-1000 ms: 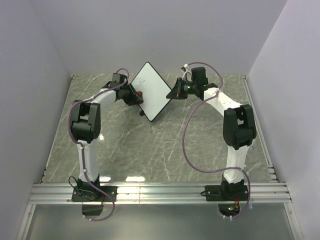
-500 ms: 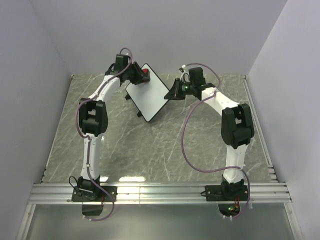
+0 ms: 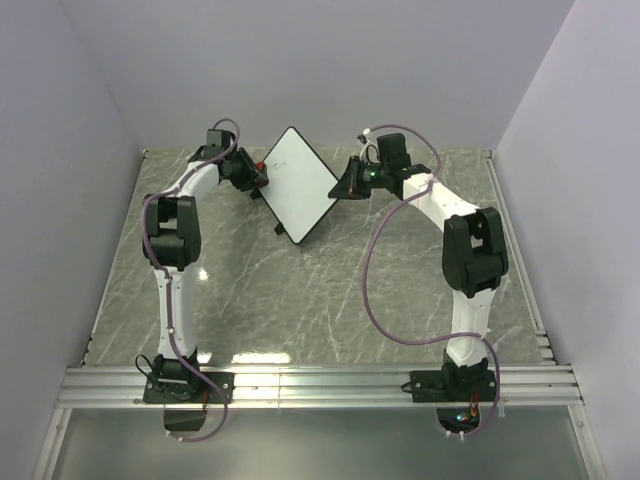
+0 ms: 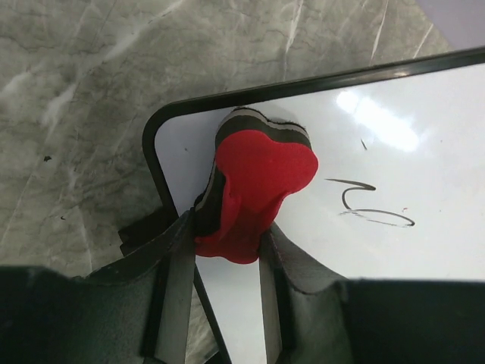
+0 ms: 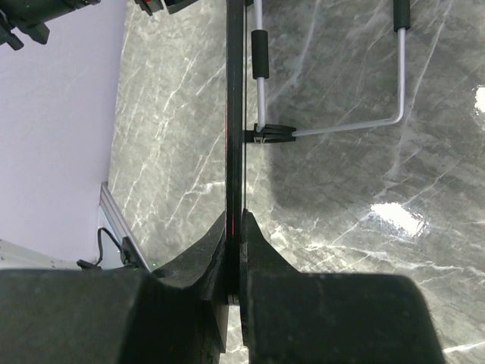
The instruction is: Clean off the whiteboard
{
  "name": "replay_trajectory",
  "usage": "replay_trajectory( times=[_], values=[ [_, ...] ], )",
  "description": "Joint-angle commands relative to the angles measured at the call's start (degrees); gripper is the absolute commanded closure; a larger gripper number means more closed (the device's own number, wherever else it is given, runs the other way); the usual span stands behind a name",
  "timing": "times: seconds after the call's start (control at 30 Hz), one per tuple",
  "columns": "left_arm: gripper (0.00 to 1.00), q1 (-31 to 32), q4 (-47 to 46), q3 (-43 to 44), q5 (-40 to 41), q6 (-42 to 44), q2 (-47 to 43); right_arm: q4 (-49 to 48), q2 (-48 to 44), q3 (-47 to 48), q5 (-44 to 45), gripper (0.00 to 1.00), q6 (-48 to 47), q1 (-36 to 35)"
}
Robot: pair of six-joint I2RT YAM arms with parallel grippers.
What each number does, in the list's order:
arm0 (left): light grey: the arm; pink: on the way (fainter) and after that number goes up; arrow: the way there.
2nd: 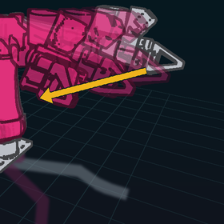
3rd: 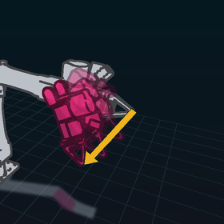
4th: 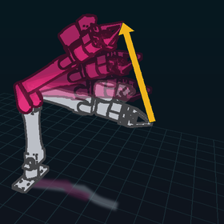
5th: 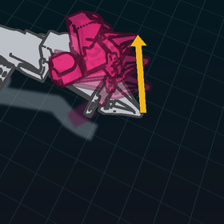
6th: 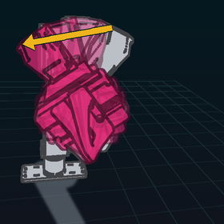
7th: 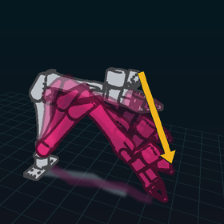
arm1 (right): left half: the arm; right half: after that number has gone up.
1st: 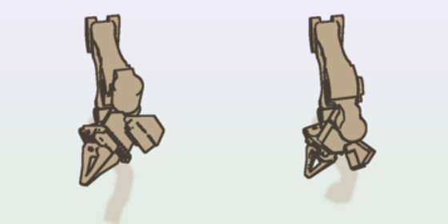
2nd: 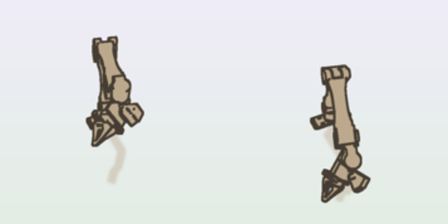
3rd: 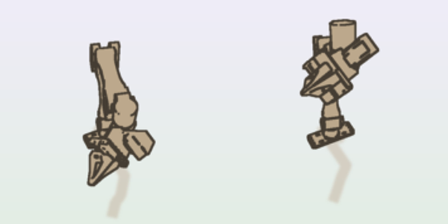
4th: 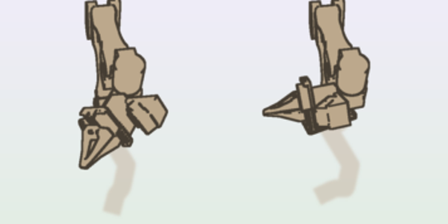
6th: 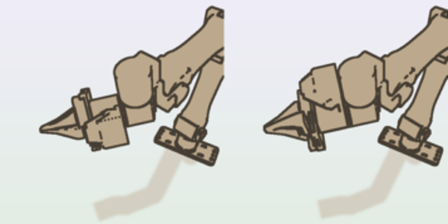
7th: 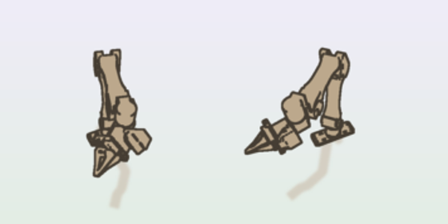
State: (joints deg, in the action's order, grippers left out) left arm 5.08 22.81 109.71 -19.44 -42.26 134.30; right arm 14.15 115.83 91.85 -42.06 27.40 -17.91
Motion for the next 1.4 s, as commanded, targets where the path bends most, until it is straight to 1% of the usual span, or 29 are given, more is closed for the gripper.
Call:
replay_trajectory(
  times=[0.0, 0.07, 0.13, 0.17, 0.2, 0.3, 0.33, 0.4, 0.5, 0.57, 0.63, 0.7, 0.8, 0.93, 1.07, 1.2, 1.27, 1.37],
  values=[
    [1.0, 3.18, 3.91, -1.97, -1.47, 5.16, 1.41, 0.0, 0.1, 1.66, -4.6, 1.0, -1.56, -1.95],
    [1.0, 3.97, 4.17, 0.66, -5.33, 6.57, 1.66, 0.61, 0.36, 2.1, -4.78, 1.0, -1.99, -2.04],
    [1.0, 5.81, 5.92, 7.16, -6.92, 9.55, 2.8, 2.36, 0.97, 3.85, -4.17, 1.0, -3.31, -2.39],
    [1.0, 6.6, 6.98, 12.49, -7.1, 10.61, 4.11, 4.81, 1.15, 4.64, -3.91, 1.0, -5.06, -2.65],
    [1.0, 7.3, 9.42, 15.15, -7.36, 12.27, 4.91, 6.22, 1.5, 5.52, -3.73, 1.0, -5.94, -3.0],
    [1.0, 9.33, 11.38, 22.62, -10.34, 12.91, 7.98, 10.27, 2.29, 7.81, -2.68, 1.0, -8.85, -3.8],
    [1.0, 9.51, 10.95, 23.17, -11.66, 12.47, 8.43, 10.8, 2.29, 8.08, -2.59, 1.0, -9.29, -3.88],
    [1.0, 9.51, 9.72, 22.04, -14.13, 11.15, 8.61, 11.16, 1.94, 7.73, -2.5, 1.0, -9.56, -4.06],
    [1.0, 9.77, 10.06, 21.95, -15.36, 12.8, 9.4, 11.25, 1.33, 6.59, -2.41, 1.0, -9.91, -4.15],
    [1.0, 9.86, 12.78, 22.74, -13.35, 13.87, 10.27, 11.51, 1.15, 6.15, -2.41, 1.0, -10.08, -4.06],
    [1.0, 9.25, 14.28, 23.0, -8.7, 15.01, 10.63, 11.51, 0.89, 5.71, -2.5, 1.0, -10.08, -4.06],
    [1.0, 7.59, 15.77, 23.0, -4.93, 13.97, 11.42, 11.6, 0.71, 5.53, -2.58, 1.0, -10.08, -3.97],
    [1.0, 4.34, 14.9, 20.73, -2.89, 10.46, 11.6, 11.95, 0.45, 5.53, -2.58, 1.0, -10.08, -4.15],
    [1.0, 3.09, 13.58, 20.54, 0.63, 10.88, 12.65, 12.65, 0.01, 5.36, -2.67, 1.0, -10.43, -4.24],
    [1.0, 3.09, 14.55, 23.62, 1.33, 11.41, 15.81, 13.62, -0.43, 5.18, -2.67, 1.0, -10.87, -4.41],
    [1.0, 3.09, 12.1, 20.02, 1.43, 11.67, 14.24, 14.32, 0.09, 5.79, -2.67, 1.0, -11.31, -4.41],
    [1.0, 3.18, 10.95, 18.09, -0.67, 11.67, 12.66, 14.33, 0.45, 6.14, -2.85, 1.0, -11.23, -4.59],
    [1.0, 3.79, 9.72, 18.96, -2.35, 12.11, 11.69, 13.45, 0.8, 6.32, -3.02, 1.0, -10.79, -4.68]
  ],
)
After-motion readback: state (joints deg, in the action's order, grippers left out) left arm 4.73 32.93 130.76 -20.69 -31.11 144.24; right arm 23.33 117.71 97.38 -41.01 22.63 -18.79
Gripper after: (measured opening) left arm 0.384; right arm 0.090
